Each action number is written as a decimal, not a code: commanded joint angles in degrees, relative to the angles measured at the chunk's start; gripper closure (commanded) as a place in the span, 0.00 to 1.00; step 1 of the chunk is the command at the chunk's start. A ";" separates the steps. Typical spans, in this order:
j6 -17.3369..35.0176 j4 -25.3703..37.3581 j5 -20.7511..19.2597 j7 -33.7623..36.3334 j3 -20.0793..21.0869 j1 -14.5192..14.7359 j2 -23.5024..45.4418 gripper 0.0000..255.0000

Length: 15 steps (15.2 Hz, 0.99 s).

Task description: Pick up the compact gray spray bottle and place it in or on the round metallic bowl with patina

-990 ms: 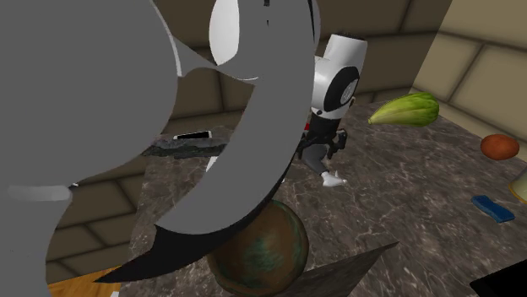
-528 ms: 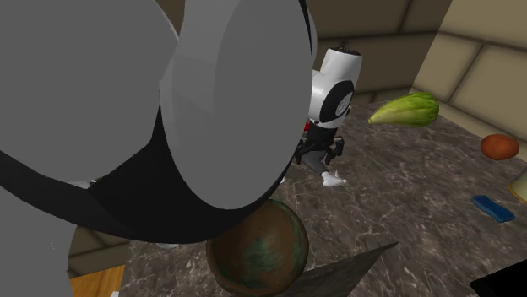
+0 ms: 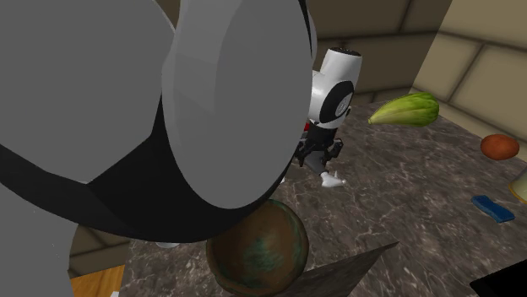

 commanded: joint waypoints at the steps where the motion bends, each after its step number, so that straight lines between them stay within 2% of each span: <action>1: 0.00 0.00 0.00 0.00 0.00 0.00 0.00 1.00; 7: 0.01 0.00 0.01 0.00 0.01 0.00 0.00 1.00; 15: -4.92 2.31 -1.52 1.19 -0.70 0.40 -2.84 1.00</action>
